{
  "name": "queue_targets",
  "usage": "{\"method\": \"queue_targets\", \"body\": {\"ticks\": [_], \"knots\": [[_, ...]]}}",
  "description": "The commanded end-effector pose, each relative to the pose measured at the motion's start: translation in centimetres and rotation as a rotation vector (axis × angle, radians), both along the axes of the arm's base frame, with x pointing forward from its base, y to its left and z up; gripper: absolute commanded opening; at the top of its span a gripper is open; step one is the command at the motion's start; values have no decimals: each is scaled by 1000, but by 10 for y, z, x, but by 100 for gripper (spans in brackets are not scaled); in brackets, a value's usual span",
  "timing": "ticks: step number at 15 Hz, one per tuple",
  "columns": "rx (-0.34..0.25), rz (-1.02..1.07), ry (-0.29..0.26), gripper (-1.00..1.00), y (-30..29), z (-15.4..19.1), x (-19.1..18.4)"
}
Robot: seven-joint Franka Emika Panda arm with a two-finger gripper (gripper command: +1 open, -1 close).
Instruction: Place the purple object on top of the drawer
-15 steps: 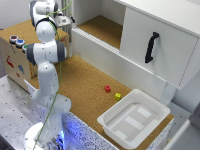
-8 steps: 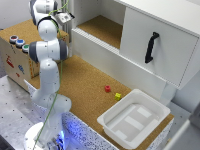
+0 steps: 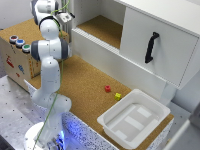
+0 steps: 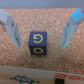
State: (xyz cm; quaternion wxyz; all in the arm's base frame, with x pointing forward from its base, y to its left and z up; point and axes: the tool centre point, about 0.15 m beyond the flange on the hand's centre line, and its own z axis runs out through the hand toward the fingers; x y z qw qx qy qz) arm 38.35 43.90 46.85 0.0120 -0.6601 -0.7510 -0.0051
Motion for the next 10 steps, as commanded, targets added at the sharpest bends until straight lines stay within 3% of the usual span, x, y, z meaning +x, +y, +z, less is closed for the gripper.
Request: {"method": "queue_targets", "body": {"ticks": [1,6,10], "knots": [[-49,-213,39,100,-23,36,21],[85,-635,88,100,-102,22,30],[154,-1030,94,100,-168,-9,17]]}}
